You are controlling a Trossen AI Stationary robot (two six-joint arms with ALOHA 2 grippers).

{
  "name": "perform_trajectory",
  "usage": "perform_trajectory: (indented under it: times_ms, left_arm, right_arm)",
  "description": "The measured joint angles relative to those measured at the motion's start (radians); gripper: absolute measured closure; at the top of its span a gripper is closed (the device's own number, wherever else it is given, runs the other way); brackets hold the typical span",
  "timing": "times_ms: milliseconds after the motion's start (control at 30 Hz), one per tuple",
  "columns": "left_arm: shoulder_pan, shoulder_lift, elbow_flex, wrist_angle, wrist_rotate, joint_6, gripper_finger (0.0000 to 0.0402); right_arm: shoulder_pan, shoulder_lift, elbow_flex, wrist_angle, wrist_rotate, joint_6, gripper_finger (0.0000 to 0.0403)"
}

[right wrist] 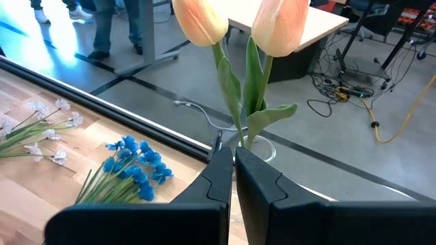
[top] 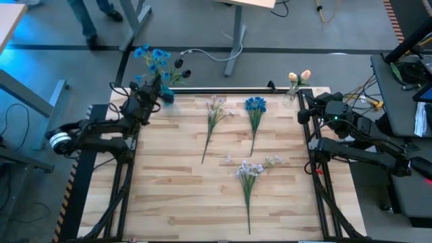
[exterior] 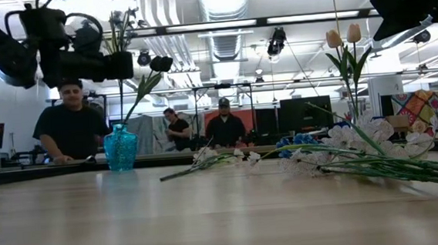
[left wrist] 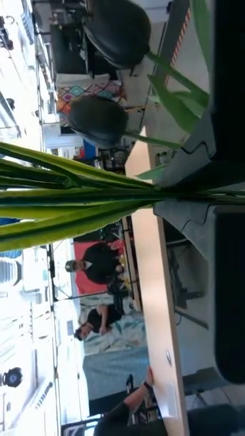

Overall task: Sort flowers into vase by color
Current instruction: Put the bottom blue flowers into the blue vase

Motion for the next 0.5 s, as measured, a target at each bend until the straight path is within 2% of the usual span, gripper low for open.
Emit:
perform_trajectory:
  times_ms: [300, 500]
  left_arm:
    - [0.002, 0.137, 0.000, 0.050, -0.004, -0.023, 0.0399]
    - [-0.001, 0.147, 0.000, 0.026, -0.006, -0.024, 0.0362]
  right_arm:
    - [0.000, 0.000, 0.000, 0.000, 0.000, 0.000, 0.0390]
    - [0.000, 0.000, 0.000, 0.000, 0.000, 0.000, 0.0390]
